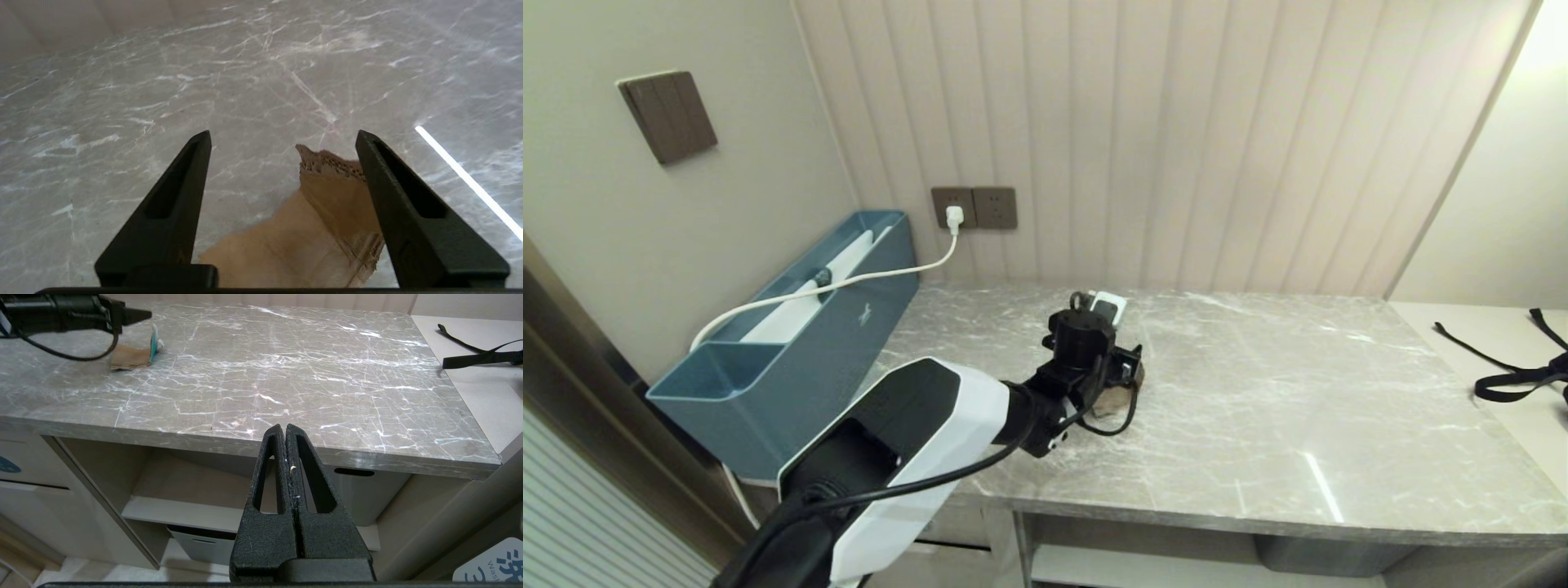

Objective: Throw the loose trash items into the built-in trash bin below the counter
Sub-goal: Pick up the garbage

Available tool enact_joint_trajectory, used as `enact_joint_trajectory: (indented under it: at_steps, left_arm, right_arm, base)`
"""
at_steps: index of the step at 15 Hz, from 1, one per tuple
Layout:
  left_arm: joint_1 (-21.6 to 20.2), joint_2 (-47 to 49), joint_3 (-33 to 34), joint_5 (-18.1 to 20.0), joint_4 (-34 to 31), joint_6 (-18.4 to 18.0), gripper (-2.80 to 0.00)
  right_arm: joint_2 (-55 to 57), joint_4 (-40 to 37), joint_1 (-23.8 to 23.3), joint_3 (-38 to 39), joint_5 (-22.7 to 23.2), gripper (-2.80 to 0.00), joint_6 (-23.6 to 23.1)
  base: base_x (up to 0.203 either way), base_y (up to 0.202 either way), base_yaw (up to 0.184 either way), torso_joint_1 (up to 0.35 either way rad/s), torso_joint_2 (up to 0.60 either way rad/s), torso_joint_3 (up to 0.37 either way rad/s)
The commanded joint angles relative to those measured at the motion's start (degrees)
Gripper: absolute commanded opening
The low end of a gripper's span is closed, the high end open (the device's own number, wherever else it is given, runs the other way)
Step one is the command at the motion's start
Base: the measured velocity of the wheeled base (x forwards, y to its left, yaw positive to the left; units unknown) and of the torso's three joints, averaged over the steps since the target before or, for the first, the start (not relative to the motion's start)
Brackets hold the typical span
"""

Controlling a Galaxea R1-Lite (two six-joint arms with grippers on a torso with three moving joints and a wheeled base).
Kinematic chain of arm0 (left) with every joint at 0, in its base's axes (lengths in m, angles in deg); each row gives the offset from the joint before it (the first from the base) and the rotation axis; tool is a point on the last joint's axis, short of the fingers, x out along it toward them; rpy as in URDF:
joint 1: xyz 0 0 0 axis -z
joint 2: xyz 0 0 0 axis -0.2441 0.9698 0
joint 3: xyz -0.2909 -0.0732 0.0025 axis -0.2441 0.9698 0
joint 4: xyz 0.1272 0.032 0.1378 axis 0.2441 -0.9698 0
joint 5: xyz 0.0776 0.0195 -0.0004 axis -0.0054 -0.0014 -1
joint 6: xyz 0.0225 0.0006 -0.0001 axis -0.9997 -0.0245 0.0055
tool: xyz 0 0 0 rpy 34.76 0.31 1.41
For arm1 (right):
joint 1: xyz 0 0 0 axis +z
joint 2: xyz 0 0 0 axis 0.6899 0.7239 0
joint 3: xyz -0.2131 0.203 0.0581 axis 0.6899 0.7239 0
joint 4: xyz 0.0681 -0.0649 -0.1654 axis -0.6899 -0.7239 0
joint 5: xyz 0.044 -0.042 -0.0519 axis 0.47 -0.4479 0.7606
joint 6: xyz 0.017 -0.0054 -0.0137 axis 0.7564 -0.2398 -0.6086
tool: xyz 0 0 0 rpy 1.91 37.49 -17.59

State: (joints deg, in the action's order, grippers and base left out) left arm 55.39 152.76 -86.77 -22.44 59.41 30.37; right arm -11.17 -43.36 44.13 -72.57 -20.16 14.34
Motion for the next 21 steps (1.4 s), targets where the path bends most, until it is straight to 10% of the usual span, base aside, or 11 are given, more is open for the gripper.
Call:
enact_joint_trajectory:
  at_steps: [1,4,21]
  left_arm:
    - [0.68,2.52,-0.47,-1.83,1.13,-0.46,0.0]
    - [1.22,5.67,-0.53,-0.95,10.63,-0.29,0.0]
    - [1.73,4.35,-0.44,0.53,4.61,-1.52,0.0]
  right_arm:
    - [-0.09,0.01,0.02,0.0,0.04,-2.8,0.04]
    - [-0.09,0.01,0.02,0.0,-0.04,-2.8,-0.05]
    - [-0.09,-0.08,0.02,0.0,-0.04,-2.8,-0.22]
  base:
    - [0.0,0.0,0.0,0.0,0.0,0.0]
    - [0.0,0.0,0.0,0.0,0.0,0.0]
    - [0.0,0.0,0.0,0.0,0.0,0.0]
